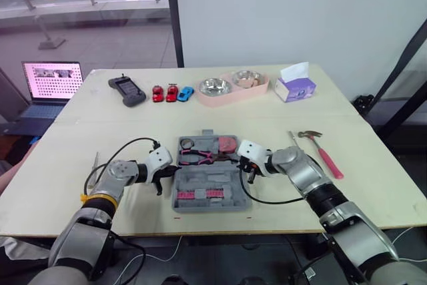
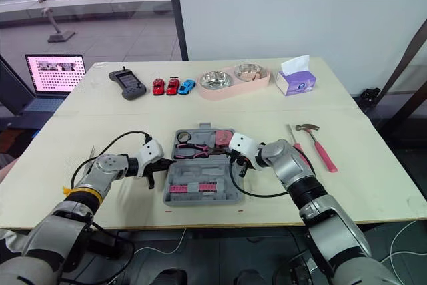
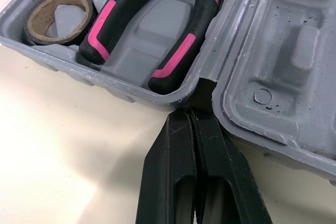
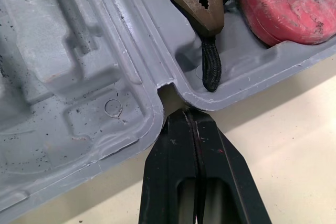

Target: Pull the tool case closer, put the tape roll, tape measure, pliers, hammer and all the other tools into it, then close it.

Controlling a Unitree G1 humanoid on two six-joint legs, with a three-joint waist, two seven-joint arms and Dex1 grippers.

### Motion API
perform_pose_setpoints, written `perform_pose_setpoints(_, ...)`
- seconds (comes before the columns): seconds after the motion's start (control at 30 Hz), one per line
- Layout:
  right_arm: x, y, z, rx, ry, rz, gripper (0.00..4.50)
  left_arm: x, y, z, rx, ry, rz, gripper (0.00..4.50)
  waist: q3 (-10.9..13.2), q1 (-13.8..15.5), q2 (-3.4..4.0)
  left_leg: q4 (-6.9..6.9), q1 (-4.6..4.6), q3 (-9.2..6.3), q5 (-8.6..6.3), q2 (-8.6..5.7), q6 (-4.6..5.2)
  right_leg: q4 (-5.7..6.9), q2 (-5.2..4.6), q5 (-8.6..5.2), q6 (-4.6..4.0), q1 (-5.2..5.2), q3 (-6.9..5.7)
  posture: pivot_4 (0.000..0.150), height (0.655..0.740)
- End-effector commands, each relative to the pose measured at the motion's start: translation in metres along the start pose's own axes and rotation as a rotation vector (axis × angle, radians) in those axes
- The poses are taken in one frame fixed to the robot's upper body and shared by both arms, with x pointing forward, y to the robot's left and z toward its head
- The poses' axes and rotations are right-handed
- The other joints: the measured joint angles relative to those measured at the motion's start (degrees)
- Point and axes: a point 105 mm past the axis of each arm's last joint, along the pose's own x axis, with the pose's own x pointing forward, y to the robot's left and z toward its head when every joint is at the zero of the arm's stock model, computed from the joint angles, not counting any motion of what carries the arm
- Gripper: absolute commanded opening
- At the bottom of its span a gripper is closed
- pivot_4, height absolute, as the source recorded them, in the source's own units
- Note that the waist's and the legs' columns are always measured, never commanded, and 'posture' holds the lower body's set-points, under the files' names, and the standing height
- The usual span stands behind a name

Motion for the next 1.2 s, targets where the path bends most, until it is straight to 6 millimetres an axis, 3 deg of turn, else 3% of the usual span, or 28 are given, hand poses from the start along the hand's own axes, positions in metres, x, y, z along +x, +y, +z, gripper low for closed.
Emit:
perform_pose_setpoints(0.03, 0.001, 0.008, 0.018, -0.037, -0.059, 0.02, 0.0, 0.005, -0.016, -0.005, -0.005, 0.002, -0.061, 0.06, 0.0, 0.01, 0.0, 0.0, 0.0, 0.0, 0.0, 0.0, 0.0, -0.01, 0.0, 0.0, 0.0, 0.0, 0.0, 0.15, 0.74)
perform_pose_setpoints(0.53, 0.0, 0.022, 0.014, -0.032, -0.043, 0.061, 0.0, 0.006, -0.026, -0.006, -0.022, -0.008, -0.079, 0.06, 0.0, 0.05, 0.0, -0.03, 0.0, 0.01, -0.02, 0.0, 0.03, -0.04, -0.01, 0.0, 0.0, 0.01, 0.0, 0.15, 0.74)
perform_pose_setpoints(1.2, -0.001, 0.017, 0.007, -0.016, -0.023, 0.031, 0.0, 0.0, -0.025, -0.009, -0.03, 0.002, -0.061, 0.06, 0.0, 0.05, 0.0, -0.03, 0.0, 0.01, -0.02, 0.0, 0.04, -0.04, -0.01, 0.0, 0.0, 0.01, 0.0, 0.15, 0.74)
